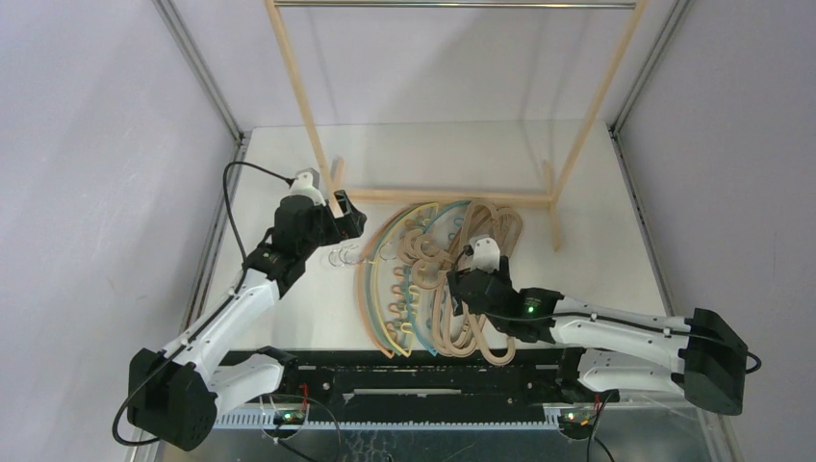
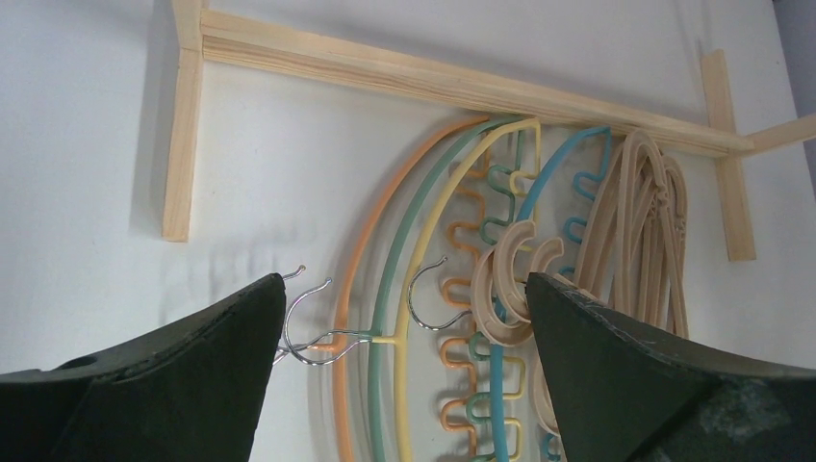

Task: Organize the hangers

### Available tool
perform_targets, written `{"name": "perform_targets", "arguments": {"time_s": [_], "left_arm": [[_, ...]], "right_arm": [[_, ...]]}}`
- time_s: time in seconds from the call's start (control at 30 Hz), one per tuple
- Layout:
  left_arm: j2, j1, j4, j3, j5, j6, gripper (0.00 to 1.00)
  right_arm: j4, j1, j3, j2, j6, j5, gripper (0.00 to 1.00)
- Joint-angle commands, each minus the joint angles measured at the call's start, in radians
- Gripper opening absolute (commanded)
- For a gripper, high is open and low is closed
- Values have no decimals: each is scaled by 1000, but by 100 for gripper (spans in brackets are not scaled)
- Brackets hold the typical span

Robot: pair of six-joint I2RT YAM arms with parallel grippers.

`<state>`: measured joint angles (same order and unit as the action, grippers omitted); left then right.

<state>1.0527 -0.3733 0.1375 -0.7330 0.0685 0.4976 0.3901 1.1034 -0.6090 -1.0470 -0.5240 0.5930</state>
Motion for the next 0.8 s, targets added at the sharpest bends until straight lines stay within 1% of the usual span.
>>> {"name": "perform_targets", "arguments": {"time_s": [0.0,0.23,0.3,0.53,0.7,0.77], "left_arm": [[-27,-7,-29,11,4,3,100],[-22,-6,-42,28,3,7,100],[-19,-7,-50,34,1,9,100],[-1,-6,-55,39,5,6,100],[3,-7,-63,41,3,6,100],[3,-7,-68,43,2,6,100]], "right_arm": [[-1,30,1,-36,-31,-28,86],[0,50,49,-74,-99,-30,84],[-10,49,56,-87,-104,-22,82],[-63,47,40,-167,-78,-1,76],[-68,32,15,-216,-68,23,73],[-71,19,8,-225,-62,23,69]]}}
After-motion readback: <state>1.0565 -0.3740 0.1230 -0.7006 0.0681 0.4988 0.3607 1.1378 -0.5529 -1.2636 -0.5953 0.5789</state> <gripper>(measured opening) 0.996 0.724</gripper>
